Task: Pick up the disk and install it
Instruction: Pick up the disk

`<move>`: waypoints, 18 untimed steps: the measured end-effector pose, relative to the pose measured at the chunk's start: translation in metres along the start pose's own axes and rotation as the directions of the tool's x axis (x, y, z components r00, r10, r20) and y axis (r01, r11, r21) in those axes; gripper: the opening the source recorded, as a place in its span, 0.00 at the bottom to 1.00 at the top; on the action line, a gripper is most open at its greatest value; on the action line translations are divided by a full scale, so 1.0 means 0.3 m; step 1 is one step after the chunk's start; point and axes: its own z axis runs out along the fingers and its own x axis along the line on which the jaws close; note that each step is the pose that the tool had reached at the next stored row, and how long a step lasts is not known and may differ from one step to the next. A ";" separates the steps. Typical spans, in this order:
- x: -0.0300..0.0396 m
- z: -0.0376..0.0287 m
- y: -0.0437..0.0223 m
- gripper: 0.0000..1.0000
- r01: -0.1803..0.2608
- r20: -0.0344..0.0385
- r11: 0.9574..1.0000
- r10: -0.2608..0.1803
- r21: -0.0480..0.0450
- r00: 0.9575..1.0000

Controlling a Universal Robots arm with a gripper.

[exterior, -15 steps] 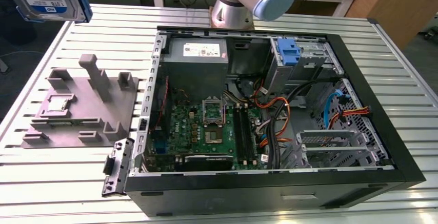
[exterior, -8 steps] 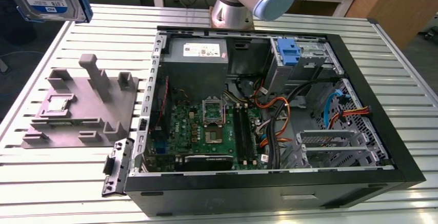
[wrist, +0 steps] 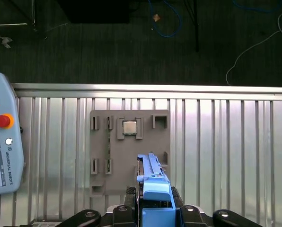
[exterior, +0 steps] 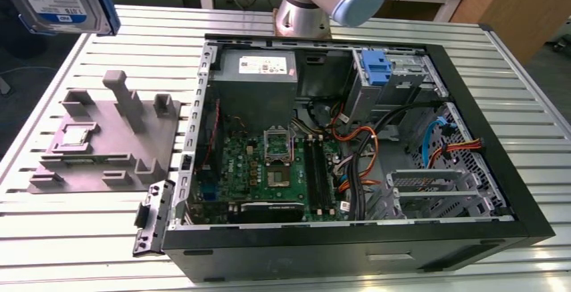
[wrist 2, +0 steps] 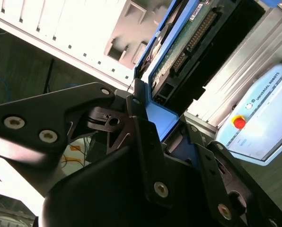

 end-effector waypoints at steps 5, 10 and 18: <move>0.020 -0.001 -0.049 0.37 0.000 0.000 1.000 0.000 0.000 1.000; 0.020 -0.003 -0.118 0.37 0.000 0.000 1.000 0.000 0.000 1.000; 0.020 -0.004 -0.190 0.37 0.000 0.000 1.000 0.000 0.000 1.000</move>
